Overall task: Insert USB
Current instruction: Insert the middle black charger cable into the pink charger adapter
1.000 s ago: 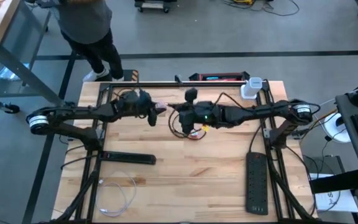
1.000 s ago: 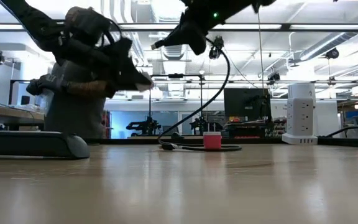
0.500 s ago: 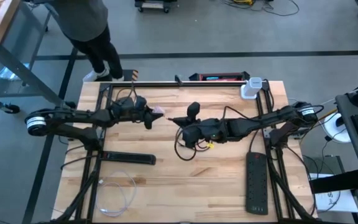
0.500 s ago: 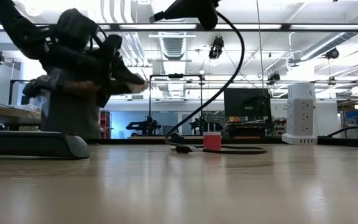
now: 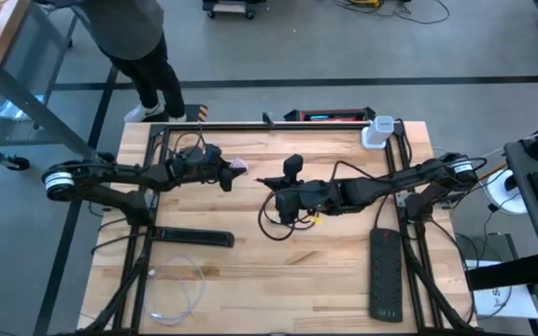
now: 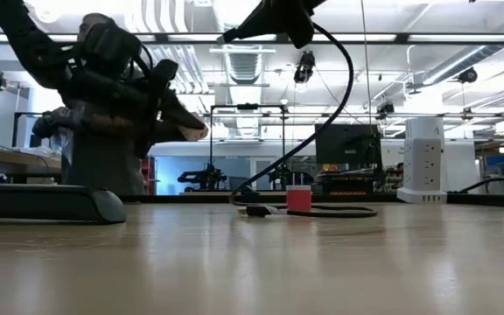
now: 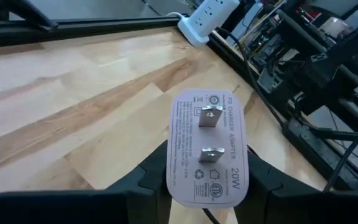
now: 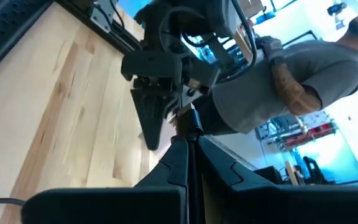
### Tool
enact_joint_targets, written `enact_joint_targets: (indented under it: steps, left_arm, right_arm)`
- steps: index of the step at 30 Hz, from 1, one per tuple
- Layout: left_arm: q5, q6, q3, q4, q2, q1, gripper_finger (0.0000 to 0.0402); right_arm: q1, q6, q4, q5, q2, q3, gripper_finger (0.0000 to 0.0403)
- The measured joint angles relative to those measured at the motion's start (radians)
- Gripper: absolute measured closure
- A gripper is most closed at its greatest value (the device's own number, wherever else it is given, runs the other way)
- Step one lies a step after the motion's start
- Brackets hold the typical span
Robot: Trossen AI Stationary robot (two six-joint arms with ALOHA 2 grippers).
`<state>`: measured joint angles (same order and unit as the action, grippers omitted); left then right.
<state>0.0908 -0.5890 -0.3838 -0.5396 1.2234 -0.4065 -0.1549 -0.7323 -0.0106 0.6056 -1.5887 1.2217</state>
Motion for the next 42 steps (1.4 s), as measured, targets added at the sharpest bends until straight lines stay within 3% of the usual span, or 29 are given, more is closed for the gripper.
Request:
enact_joint_targets:
  steps: [16,24,29,34,37,42]
  left_arm:
    - [-0.019,0.08,0.005,0.05,0.016,-0.001,0.0303]
    - [-0.03,-0.017,0.005,0.085,0.014,-0.002,0.0302]
    - [-0.057,-0.039,0.005,0.1,0.016,-0.002,0.0278]
    - [-0.085,0.031,0.005,0.096,0.014,-0.001,0.0304]
    - [-0.139,-0.013,0.005,0.095,0.014,-0.004,0.0304]
    - [-0.13,-0.041,0.005,0.095,0.014,-0.004,0.0303]
  right_arm:
    - [-0.007,0.002,0.021,-0.002,-0.001,0.0,0.0403]
    - [-0.007,0.001,0.022,-0.002,-0.001,0.0,0.0403]
    - [-0.007,0.0,0.022,-0.002,-0.001,0.0,0.0403]
    - [-0.007,0.0,0.022,-0.002,-0.001,0.0,0.0403]
    - [-0.007,0.0,0.024,-0.002,-0.001,0.0,0.0403]
    - [-0.007,0.0,0.037,-0.002,-0.001,0.0,0.0403]
